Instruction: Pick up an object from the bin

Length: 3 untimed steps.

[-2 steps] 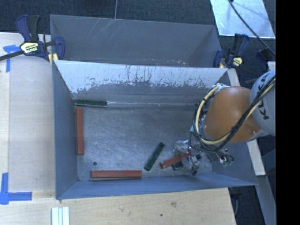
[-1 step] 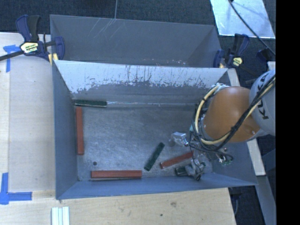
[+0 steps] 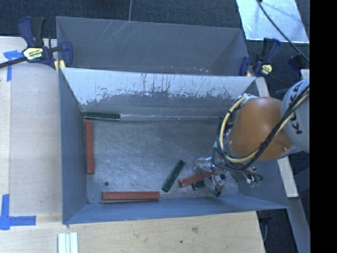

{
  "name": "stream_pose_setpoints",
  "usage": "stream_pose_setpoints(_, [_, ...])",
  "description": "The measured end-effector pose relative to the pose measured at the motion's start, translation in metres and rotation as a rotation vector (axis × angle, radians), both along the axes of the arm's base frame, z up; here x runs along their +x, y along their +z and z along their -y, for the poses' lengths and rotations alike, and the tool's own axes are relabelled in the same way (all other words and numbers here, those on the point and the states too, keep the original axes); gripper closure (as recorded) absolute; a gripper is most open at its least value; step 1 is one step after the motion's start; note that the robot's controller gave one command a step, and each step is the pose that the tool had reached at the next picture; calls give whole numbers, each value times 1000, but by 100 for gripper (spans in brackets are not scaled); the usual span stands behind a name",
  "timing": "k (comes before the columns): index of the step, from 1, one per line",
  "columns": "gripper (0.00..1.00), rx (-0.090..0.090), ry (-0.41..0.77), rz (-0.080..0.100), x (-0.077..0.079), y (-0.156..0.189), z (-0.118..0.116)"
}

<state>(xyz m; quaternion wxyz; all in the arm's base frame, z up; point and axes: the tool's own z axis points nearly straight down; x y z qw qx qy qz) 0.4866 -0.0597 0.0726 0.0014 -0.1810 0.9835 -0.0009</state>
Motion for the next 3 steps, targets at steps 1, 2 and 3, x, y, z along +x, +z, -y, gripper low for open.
stream_pose_setpoints(1, [100,2,514,2,12,0,7])
stream_pose_setpoints(2, [100,-2,517,7,19,76,0])
stream_pose_setpoints(3, [100,-4,522,8,24,155,0])
